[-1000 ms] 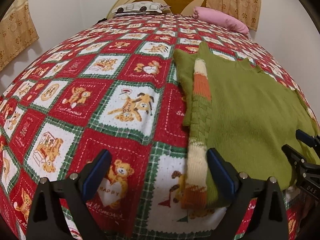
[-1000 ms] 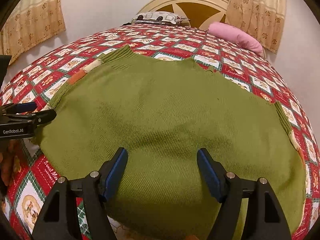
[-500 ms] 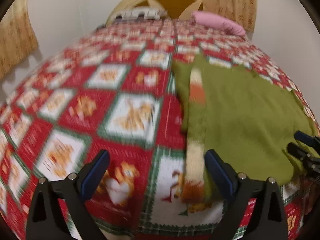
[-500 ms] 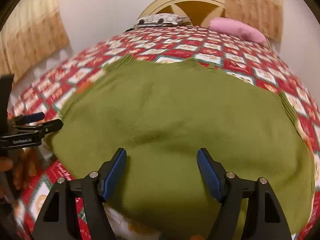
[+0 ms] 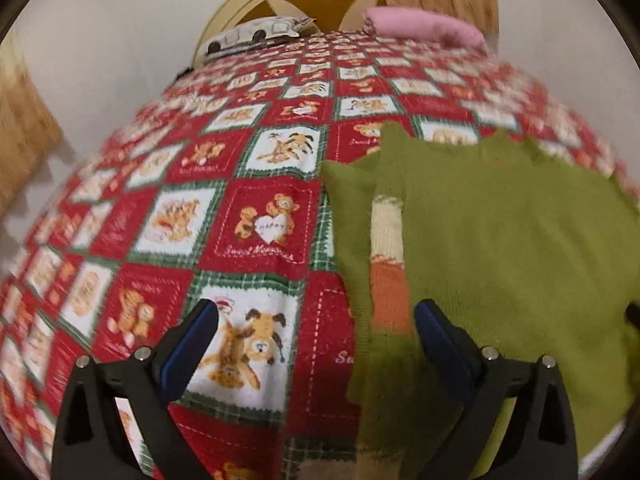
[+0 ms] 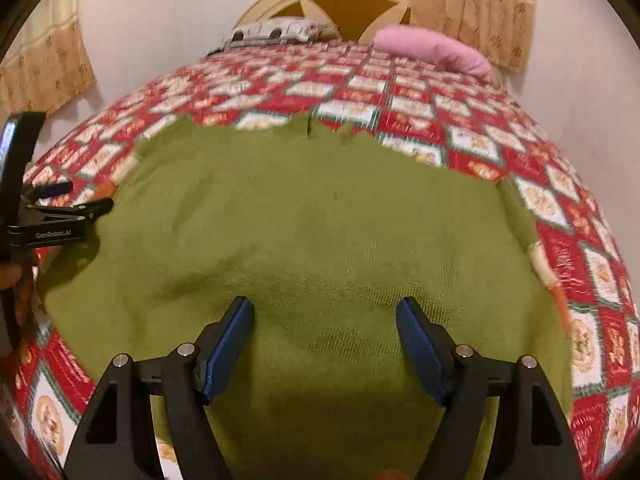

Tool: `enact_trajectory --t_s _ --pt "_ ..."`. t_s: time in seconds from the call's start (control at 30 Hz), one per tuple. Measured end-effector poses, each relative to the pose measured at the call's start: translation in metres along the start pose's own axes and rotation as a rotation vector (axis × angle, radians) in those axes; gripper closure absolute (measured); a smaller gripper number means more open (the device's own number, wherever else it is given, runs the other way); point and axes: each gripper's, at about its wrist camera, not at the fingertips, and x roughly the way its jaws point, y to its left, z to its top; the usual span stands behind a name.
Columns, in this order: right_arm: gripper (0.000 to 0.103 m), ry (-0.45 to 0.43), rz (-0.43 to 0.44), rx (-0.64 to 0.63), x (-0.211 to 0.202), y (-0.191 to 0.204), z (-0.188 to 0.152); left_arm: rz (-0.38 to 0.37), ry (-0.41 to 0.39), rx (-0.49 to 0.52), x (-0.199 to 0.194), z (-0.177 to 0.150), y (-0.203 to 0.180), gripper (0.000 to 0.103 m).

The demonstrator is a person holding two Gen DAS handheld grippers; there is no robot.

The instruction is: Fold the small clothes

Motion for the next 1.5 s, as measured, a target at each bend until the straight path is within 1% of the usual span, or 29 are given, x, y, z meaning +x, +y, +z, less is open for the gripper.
enact_trajectory --t_s 0.07,0.1,0.17,0.2,0.3,0.37,0.43,0.5,0.57,0.67,0.73,0.77,0.83,0.87,0.9,0.93,0.97,1.0,1.03,1.1,1.2,1.33,1.5 --pt "0.027 -0.036 0.001 -0.043 -0.012 0.013 -0.003 -0.057 -0.007 -0.035 -0.004 0.000 0.010 0.002" --pt "0.027 -0.048 0.015 -0.089 -0.018 0.029 -0.005 -0.073 -0.013 -0.046 -0.005 0.000 0.014 0.003" --pt "0.027 -0.066 0.053 -0.136 -0.026 0.050 -0.006 -0.109 -0.012 -0.069 -0.006 0.004 0.022 0.003" --pt "0.027 -0.076 0.082 -0.164 -0.030 0.065 -0.008 -0.138 -0.011 -0.090 -0.007 0.008 0.028 0.003" --pt "0.027 -0.092 0.128 -0.248 -0.036 0.105 -0.010 -0.231 -0.008 -0.141 -0.005 0.021 0.036 0.003" --pt "0.027 -0.099 0.126 -0.317 -0.035 0.130 -0.014 -0.281 -0.005 -0.146 -0.003 0.028 0.034 0.003" --pt "0.027 -0.122 0.126 -0.398 -0.035 0.155 -0.021 -0.298 -0.004 -0.116 -0.001 0.035 0.024 0.003" --pt "0.028 -0.120 0.132 -0.440 -0.033 0.170 -0.025 -0.296 -0.002 -0.072 0.005 0.041 0.015 0.003" --pt "0.028 -0.114 0.131 -0.473 -0.030 0.184 -0.028 -0.292 0.017 -0.047 0.018 0.045 0.008 0.003" --pt "0.030 -0.109 0.123 -0.509 -0.025 0.197 -0.030 -0.322 0.062 -0.053 0.037 0.051 0.007 0.011" --pt "0.043 -0.118 0.107 -0.535 -0.025 0.204 -0.031 -0.313 0.082 -0.041 0.047 0.054 0.004 0.020" --pt "0.044 -0.118 0.098 -0.548 -0.024 0.206 -0.030 -0.317 0.087 -0.040 0.049 0.055 0.004 0.026" --pt "0.045 -0.118 0.096 -0.557 -0.023 0.210 -0.028 -0.349 0.098 -0.051 0.053 0.056 0.004 0.035" --pt "0.046 -0.116 0.100 -0.560 -0.022 0.212 -0.027 -0.367 0.102 -0.054 0.054 0.056 0.004 0.046" --pt "0.050 -0.115 0.099 -0.563 -0.019 0.215 -0.025 -0.379 0.105 -0.051 0.055 0.056 0.003 0.055" --pt "0.054 -0.111 0.097 -0.570 -0.017 0.218 -0.024 -0.380 0.102 -0.043 0.055 0.057 0.002 0.056" --pt "0.057 -0.109 0.094 -0.575 -0.014 0.220 -0.021 -0.383 0.099 -0.033 0.053 0.057 0.000 0.064" --pt "0.065 -0.109 0.090 -0.584 -0.012 0.223 -0.020 -0.391 0.100 -0.024 0.053 0.058 0.000 0.076" --pt "0.077 -0.108 0.092 -0.591 -0.011 0.226 -0.019 -0.403 0.103 -0.019 0.053 0.060 -0.001 0.080" --pt "0.086 -0.100 0.103 -0.598 -0.009 0.230 -0.019 -0.413 0.120 -0.023 0.054 0.062 -0.001 0.086" --pt "0.093 -0.108 0.117 -0.585 -0.013 0.226 -0.018 -0.444 0.136 -0.058 0.055 0.064 0.004 0.088" --pt "0.094 -0.119 0.153 -0.545 -0.020 0.216 -0.018 -0.473 0.152 -0.105 0.055 0.065 0.011 0.088" --pt "0.095 -0.143 0.185 -0.502 -0.031 0.206 -0.019 -0.457 0.151 -0.096 0.049 0.067 0.007 0.089"
